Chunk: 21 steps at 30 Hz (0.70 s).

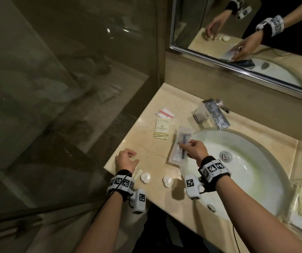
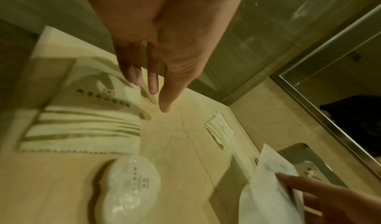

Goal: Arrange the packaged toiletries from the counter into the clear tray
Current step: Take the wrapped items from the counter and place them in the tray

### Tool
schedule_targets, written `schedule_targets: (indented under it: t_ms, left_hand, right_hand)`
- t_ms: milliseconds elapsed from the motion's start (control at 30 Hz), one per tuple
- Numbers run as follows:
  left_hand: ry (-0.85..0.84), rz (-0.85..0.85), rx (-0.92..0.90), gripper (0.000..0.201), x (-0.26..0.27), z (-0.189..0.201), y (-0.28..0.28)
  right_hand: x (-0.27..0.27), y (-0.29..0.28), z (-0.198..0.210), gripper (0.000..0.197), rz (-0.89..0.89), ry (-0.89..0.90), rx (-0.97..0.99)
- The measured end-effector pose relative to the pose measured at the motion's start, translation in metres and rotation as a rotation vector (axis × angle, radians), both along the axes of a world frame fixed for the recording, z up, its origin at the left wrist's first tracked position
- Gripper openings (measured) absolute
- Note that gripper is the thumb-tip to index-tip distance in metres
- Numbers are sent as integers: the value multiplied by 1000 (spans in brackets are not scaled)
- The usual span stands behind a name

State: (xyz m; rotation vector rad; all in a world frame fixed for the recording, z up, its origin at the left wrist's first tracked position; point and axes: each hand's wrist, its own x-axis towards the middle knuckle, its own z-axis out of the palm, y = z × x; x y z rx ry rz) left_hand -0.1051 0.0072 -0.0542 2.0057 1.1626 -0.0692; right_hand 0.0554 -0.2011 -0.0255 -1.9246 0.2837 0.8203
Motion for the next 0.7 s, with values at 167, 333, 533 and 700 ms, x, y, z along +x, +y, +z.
schedule_targets:
  t_ms: [167,333,533,700]
  left_hand:
    - [-73,4,-34,30,21,18,11]
    - [-163,-114,-40,34,94,34,10]
    - [-163,-210,-27,46,172,19,12]
    - [-103,-225,36,58,213,0,15]
  right_hand:
    - [3,2,-2,60,12,10,39]
    - [13,14,2,34,4,-5,107]
    - [30,26,5,25,-115,-47,190]
    - [45,24,0,21,-183,-62,199]
